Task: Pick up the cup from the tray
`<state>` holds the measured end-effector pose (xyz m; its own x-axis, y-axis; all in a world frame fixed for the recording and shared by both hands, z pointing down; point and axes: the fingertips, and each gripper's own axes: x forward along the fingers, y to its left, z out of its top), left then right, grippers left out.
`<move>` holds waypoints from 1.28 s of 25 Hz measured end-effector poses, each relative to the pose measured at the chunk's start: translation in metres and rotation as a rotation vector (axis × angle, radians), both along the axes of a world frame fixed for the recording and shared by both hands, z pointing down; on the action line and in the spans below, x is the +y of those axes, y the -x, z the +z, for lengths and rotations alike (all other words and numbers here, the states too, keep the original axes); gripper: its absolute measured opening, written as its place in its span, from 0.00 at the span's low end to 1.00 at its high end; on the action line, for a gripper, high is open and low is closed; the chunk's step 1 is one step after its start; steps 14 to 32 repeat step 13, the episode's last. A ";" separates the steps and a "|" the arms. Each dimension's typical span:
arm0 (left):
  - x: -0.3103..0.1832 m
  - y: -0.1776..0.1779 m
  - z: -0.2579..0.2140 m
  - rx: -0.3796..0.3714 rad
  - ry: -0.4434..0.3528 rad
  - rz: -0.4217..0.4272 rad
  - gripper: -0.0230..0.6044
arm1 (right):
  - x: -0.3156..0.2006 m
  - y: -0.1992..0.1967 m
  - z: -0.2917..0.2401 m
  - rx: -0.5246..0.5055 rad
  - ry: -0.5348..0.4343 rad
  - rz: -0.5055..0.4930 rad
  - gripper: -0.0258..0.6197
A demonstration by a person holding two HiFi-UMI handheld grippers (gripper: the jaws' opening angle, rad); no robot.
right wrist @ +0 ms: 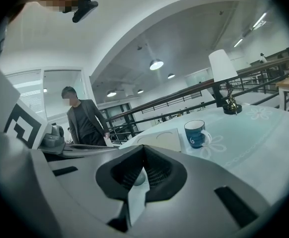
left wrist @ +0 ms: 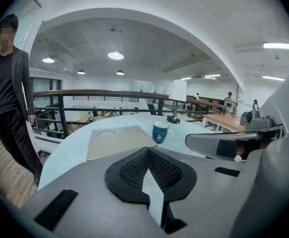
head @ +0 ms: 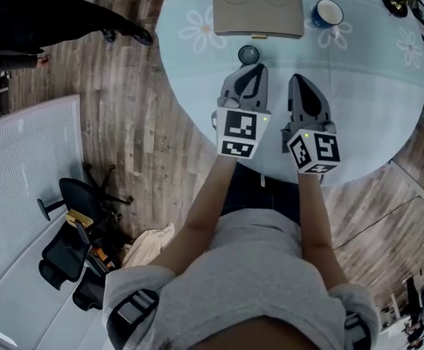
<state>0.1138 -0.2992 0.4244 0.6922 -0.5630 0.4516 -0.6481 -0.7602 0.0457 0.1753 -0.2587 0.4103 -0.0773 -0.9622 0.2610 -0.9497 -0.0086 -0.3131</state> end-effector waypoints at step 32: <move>0.014 -0.017 -0.028 0.009 -0.042 0.025 0.05 | 0.018 -0.014 -0.012 0.006 0.000 0.039 0.05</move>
